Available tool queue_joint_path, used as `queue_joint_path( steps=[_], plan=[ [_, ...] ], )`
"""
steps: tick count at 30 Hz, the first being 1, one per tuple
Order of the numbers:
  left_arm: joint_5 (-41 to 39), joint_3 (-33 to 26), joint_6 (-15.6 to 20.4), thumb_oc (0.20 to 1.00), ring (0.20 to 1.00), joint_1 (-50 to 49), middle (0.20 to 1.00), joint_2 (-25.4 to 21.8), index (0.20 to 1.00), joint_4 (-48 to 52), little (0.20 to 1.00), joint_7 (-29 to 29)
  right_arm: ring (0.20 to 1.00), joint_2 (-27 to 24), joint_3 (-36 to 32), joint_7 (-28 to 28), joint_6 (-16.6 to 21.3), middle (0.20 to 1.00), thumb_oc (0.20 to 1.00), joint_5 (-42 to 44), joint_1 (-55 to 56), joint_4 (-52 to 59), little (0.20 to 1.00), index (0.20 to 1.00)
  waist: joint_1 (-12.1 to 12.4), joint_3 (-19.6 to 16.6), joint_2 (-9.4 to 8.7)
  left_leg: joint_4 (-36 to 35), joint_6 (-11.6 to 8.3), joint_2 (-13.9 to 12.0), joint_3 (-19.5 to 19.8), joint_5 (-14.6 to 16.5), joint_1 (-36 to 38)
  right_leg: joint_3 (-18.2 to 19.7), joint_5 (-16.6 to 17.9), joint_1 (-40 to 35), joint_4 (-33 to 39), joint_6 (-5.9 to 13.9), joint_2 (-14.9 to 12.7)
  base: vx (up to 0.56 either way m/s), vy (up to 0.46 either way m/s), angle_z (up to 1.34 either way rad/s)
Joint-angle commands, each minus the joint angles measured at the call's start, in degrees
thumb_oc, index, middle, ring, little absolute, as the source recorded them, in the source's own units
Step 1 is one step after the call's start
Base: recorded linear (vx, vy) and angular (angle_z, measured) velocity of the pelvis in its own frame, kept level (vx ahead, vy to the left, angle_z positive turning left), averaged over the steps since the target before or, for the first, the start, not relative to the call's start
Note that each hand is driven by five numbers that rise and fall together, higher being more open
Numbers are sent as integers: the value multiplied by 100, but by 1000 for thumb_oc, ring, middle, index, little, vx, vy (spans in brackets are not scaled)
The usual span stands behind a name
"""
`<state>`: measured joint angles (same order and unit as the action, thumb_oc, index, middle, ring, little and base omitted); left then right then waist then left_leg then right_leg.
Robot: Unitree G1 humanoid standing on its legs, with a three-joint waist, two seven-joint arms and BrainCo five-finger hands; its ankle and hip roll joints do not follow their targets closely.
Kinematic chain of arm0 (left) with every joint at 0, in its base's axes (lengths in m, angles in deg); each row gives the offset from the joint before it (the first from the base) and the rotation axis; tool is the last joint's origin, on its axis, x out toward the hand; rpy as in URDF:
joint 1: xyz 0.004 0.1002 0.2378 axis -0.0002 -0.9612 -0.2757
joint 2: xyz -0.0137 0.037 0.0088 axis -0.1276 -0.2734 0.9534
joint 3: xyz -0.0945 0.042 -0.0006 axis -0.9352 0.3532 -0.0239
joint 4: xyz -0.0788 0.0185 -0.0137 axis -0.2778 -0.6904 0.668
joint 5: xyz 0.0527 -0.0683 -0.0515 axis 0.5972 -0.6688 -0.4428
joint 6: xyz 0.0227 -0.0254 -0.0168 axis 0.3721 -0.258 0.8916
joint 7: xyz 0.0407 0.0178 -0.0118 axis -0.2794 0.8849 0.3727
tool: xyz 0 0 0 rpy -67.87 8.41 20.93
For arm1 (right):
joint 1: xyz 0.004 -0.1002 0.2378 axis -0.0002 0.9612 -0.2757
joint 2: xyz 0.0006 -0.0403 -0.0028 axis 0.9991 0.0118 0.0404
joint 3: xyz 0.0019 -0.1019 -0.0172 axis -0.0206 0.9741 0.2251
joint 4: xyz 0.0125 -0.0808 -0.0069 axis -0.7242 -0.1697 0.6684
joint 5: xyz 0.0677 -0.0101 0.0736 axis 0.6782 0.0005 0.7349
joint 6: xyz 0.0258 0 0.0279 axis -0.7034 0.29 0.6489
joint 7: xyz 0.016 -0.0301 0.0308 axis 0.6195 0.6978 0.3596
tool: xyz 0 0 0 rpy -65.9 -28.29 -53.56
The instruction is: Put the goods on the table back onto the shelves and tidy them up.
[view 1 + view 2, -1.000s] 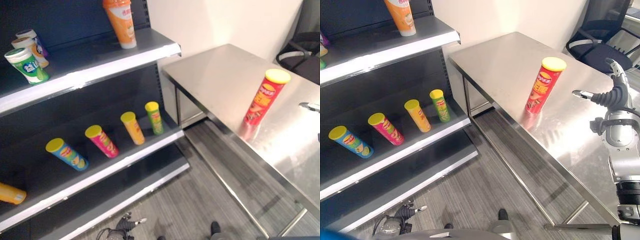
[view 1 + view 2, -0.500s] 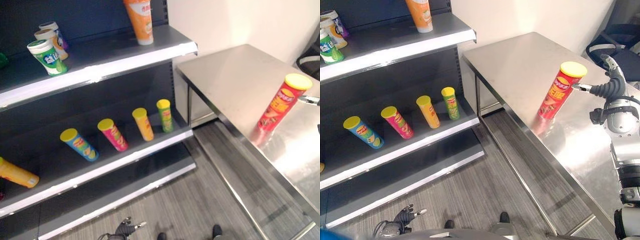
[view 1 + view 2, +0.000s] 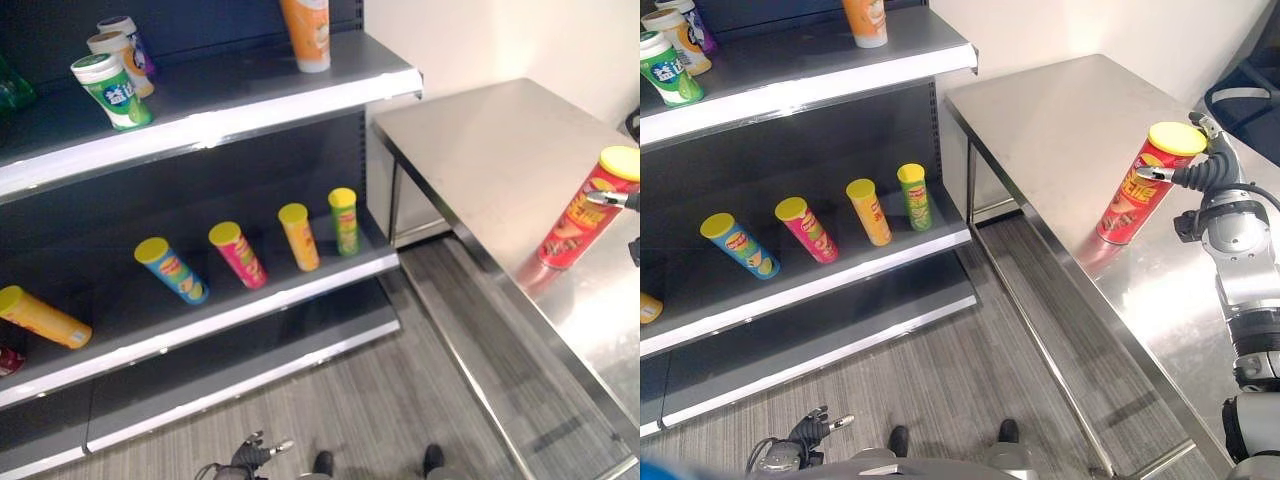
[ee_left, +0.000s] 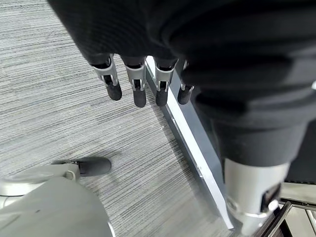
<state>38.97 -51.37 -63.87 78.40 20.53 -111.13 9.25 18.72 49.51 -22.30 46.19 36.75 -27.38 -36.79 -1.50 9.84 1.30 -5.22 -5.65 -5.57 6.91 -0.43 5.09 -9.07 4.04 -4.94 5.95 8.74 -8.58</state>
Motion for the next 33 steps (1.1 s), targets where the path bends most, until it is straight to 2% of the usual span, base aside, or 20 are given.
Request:
queue_joint_path(
  steps=[1, 2, 3, 4, 15, 19, 20, 22, 23, 24, 26, 28, 29, 30, 33],
  plan=[
    [-312, 86, 96, 1000, 1000, 317, 1000, -497, 1000, -304, 1000, 51, 1000, -207, 288, -12, 151, 1000, 1000, 179, -495, -100, 1000, 1000, 69, -64, -400, 337, -105, -86, -360, 448, -128, -262, -1397, -322, -701, -154, 52, 7, 9, 7],
    [-317, 81, 96, 1000, 1000, 324, 1000, -504, 1000, -307, 1000, 46, 724, -209, 323, 2, 138, 724, 724, 146, -507, -109, 724, 724, 72, -70, -399, 342, -100, -85, -356, 449, -125, -270, -1401, -322, -710, -154, 48, 7, 9, 4],
    [-317, 81, 96, 1000, 1000, 324, 1000, -503, 1000, -307, 1000, 46, 724, -209, 325, 2, 138, 724, 724, 146, -509, -110, 724, 724, 71, -70, -399, 342, -100, -85, -355, 450, -125, -271, -1401, -322, -710, -154, 47, 0, 0, 0],
    [-315, 82, 101, 1000, 1000, 327, 1000, -507, 1000, -310, 1000, 44, 200, -219, 347, 19, 138, 200, 200, 131, -521, -115, 200, 200, 72, -72, -400, 338, -101, -86, -356, 450, -123, -270, -1400, -323, -709, -151, 47, 0, 0, 0],
    [-290, 39, 92, 1000, 1000, 403, 1000, -505, 1000, -343, 1000, 72, 200, -250, 209, -151, 165, 200, 200, -110, -457, 71, 200, 200, 29, -88, -395, 338, -99, -96, -383, 470, -96, -270, -1424, -342, -713, -157, 43, 0, 0, 0],
    [-232, -124, 81, 1000, 1000, 505, 1000, -522, 1000, -366, 1000, 131, 200, -137, -510, -464, 410, 200, 200, -158, -120, 1309, 200, 200, -23, -109, -345, 365, -96, -123, -400, 508, -59, -217, -1460, -343, -733, -165, 54, -9, -17, -1],
    [-192, -205, 83, 1000, 1000, 498, 1000, -511, 1000, -354, 1000, 130, 200, -15, -864, -489, 635, 200, 200, -135, 64, 2020, 200, 200, -32, -129, -315, 403, -107, -150, -387, 521, -55, -192, -1511, -351, -759, -190, 81, -38, -78, -4],
    [-187, -251, 97, 1000, 1000, 460, 1000, -487, 1000, -308, 1000, 124, 200, 121, -1077, -405, 771, 200, 200, -188, 234, 2676, 200, 200, -8, -134, -290, 439, -164, -208, -349, 484, -71, -194, -1582, -386, -755, -250, 149, -57, -117, -3],
    [-210, -271, 108, 1000, 1000, 439, 1000, -473, 1000, -282, 1000, 119, 200, 154, -1082, -359, 831, 200, 200, -204, 245, 2874, 200, 200, 20, -118, -277, 455, -205, -236, -316, 431, -109, -203, -1610, -393, -741, -280, 188, -196, -220, 4],
    [-288, -278, 142, 1000, 1000, 477, 1000, -438, 1000, -182, 1000, 110, 200, 188, -1029, -200, 949, 200, 200, -244, 240, 3418, 200, 200, 125, -18, -252, 451, -365, -312, -127, 171, -336, -330, -1689, -417, -633, -401, 358, -176, -170, 11],
    [-291, -237, 156, 1000, 1000, 542, 1000, -405, 1000, -147, 1000, 124, 200, 185, -987, -181, 971, 200, 200, -223, 201, 3518, 200, 200, 135, 27, -249, 449, -406, -315, -30, 82, -432, -404, -1701, -411, -614, -430, 386, -165, -103, 30],
    [-318, -185, 189, 1000, 1000, 624, 1000, -396, 1000, -19, 1000, 162, 200, 98, -916, -152, 1018, 200, 200, -270, 140, 3661, 200, 200, 252, 217, -262, 553, -478, -260, 159, -53, -796, -611, -1722, -336, -624, -492, 380, -288, -23, 76],
    [-328, -330, 160, 1000, 1000, 384, 1000, -150, 1000, 33, 1000, 235, 200, 39, -1168, -237, 1032, 200, 200, -497, 509, 3836, 200, 200, 339, 317, -295, 734, -488, -359, 54, 6, -921, -868, -1715, -255, -690, -507, 283, -296, 68, 79],
    [-336, -348, 196, 1000, 1000, 208, 1000, -142, 1000, 136, 1000, 275, 200, -5, -1311, -254, 977, 200, 200, -582, 652, 3795, 200, 200, 361, 335, -295, 788, -498, -435, 27, 36, -899, -923, -1694, -205, -730, -504, 233, -213, 141, 92],
    [-323, -325, 232, 1000, 1000, -22, 1000, -78, 1000, 363, 1000, 241, 200, 64, -1585, -298, 946, 200, 200, -707, 904, 3820, 200, 200, 333, 330, -260, 804, -564, -900, -34, -9, -744, -1035, -1581, -13, -862, -420, -15, -124, 273, 111]
  ],
)
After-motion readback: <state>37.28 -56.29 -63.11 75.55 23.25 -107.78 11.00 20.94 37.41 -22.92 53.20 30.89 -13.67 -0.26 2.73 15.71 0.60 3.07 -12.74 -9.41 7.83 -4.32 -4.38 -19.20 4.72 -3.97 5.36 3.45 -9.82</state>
